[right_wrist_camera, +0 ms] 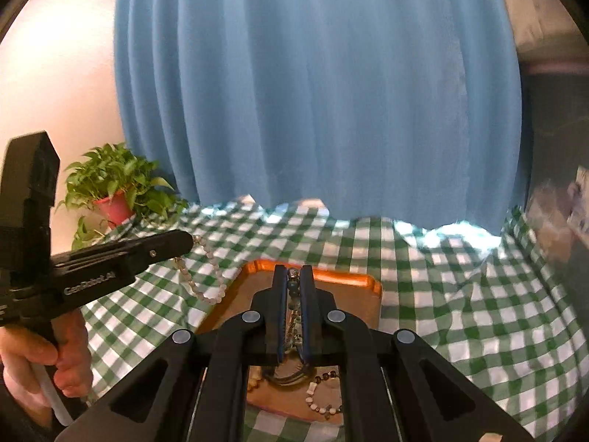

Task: Organize jewelry
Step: 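Lift the bead bracelet and chain and carry both over the tray, then open both tools to release the bracelet and chain in the tray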

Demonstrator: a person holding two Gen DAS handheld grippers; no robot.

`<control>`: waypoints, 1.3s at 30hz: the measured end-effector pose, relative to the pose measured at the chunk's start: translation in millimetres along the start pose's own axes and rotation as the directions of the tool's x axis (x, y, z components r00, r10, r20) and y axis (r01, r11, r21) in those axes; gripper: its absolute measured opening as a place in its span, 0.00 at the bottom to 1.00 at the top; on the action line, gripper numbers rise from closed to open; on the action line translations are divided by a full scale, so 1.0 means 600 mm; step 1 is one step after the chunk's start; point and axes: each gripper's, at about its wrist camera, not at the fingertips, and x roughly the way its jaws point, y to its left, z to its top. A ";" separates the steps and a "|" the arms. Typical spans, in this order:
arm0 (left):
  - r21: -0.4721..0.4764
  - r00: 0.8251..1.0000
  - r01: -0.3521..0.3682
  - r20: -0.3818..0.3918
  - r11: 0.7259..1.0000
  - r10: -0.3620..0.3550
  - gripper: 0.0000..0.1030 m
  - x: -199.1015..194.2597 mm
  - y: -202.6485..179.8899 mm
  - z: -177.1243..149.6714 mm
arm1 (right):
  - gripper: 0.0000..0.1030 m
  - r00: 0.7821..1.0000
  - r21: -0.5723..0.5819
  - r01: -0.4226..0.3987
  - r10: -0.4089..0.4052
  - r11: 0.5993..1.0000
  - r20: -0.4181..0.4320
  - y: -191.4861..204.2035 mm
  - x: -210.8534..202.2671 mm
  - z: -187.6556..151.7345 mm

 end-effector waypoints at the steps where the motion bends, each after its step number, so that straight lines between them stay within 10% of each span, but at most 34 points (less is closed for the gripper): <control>1: -0.021 1.000 -0.019 -0.001 1.000 0.019 0.05 0.014 0.010 -0.004 | 0.05 1.000 0.006 0.000 0.000 1.000 -0.013 -0.007 0.013 -0.005; 12: -0.084 0.990 -0.046 -0.139 0.995 0.034 0.06 0.134 0.097 -0.054 | 0.05 0.994 0.126 -0.019 0.033 0.992 -0.108 -0.060 0.120 -0.041; 19: 0.018 0.948 -0.137 -0.289 0.990 0.136 0.06 0.195 0.126 -0.093 | 0.05 0.983 0.153 0.021 0.007 0.988 -0.185 -0.081 0.179 -0.078; 32: 0.116 0.936 -0.194 -0.276 0.974 0.220 0.08 0.203 0.115 -0.125 | 0.07 0.947 0.065 0.101 -0.076 0.993 -0.312 -0.090 0.227 -0.132; 34: 0.119 0.932 -0.196 -0.285 0.973 0.223 0.10 0.200 0.112 -0.125 | 0.35 0.945 0.100 0.106 -0.069 0.989 -0.318 -0.100 0.230 -0.137; 36: 0.118 0.931 -0.170 -0.307 0.978 0.199 0.27 0.195 0.106 -0.124 | 0.54 0.950 0.125 0.088 -0.045 0.988 -0.310 -0.104 0.228 -0.139; 39: 0.133 0.942 -0.148 -0.282 0.980 0.181 0.65 0.171 0.082 -0.125 | 0.54 0.952 0.124 0.093 -0.052 0.988 -0.300 -0.103 0.219 -0.135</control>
